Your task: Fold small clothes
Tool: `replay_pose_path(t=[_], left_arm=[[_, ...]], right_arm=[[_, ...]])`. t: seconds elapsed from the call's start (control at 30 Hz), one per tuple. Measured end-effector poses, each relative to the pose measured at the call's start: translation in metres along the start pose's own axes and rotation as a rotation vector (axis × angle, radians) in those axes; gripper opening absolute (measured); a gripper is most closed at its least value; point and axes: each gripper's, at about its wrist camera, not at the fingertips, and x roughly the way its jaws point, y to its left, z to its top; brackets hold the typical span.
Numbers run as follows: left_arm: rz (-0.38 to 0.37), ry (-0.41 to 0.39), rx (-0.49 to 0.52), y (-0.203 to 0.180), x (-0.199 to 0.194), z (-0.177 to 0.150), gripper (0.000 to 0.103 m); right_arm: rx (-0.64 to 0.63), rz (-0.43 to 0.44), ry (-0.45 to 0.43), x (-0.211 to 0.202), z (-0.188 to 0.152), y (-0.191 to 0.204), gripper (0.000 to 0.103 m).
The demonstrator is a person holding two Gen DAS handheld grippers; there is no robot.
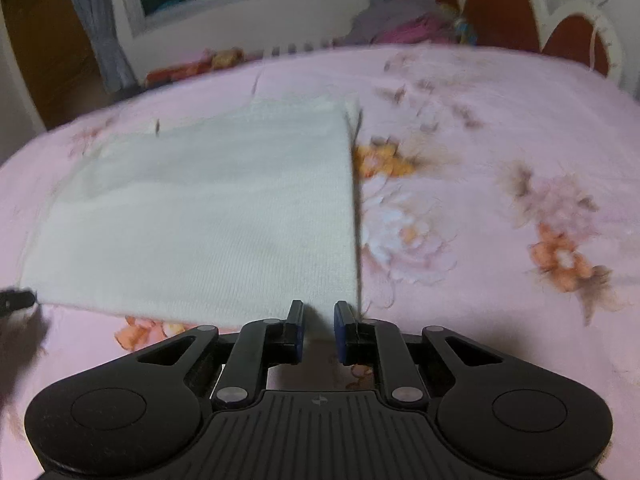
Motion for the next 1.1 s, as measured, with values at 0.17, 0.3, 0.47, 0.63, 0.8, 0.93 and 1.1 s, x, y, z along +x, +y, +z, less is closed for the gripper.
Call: replay_pose_path(t=[0.17, 0.3, 0.47, 0.63, 0.8, 0.93, 1.1], left_arm=[[-0.045, 0.003, -0.130, 0.010, -0.012, -0.015, 0.058], [-0.140, 0.006, -0.279, 0.012, -0.011, -0.022, 0.044], [-0.140, 0.015, -0.344, 0.008, -0.002, -0.019, 0.048], [-0.168, 0.012, -0.423, 0.013, 0.007, -0.014, 0.055], [-0.167, -0.007, -0.433, 0.013, 0.014, -0.011, 0.056], [-0.191, -0.042, -0.516, 0.021, 0.022, -0.010, 0.056], [-0.241, -0.108, -0.668, 0.036, 0.033, -0.013, 0.056]], right_arm=[[0.130, 0.066, -0.020, -0.015, -0.012, -0.013, 0.015], [0.144, 0.100, -0.014, -0.018, -0.017, -0.007, 0.015], [0.128, 0.124, -0.019, -0.019, -0.011, 0.002, 0.017], [0.131, 0.140, -0.064, -0.020, -0.006, 0.004, 0.064], [0.124, 0.163, -0.089, -0.017, 0.002, 0.003, 0.057], [0.114, 0.181, -0.076, -0.009, 0.011, 0.004, 0.015], [0.090, 0.197, -0.073, 0.004, 0.027, 0.013, 0.011]])
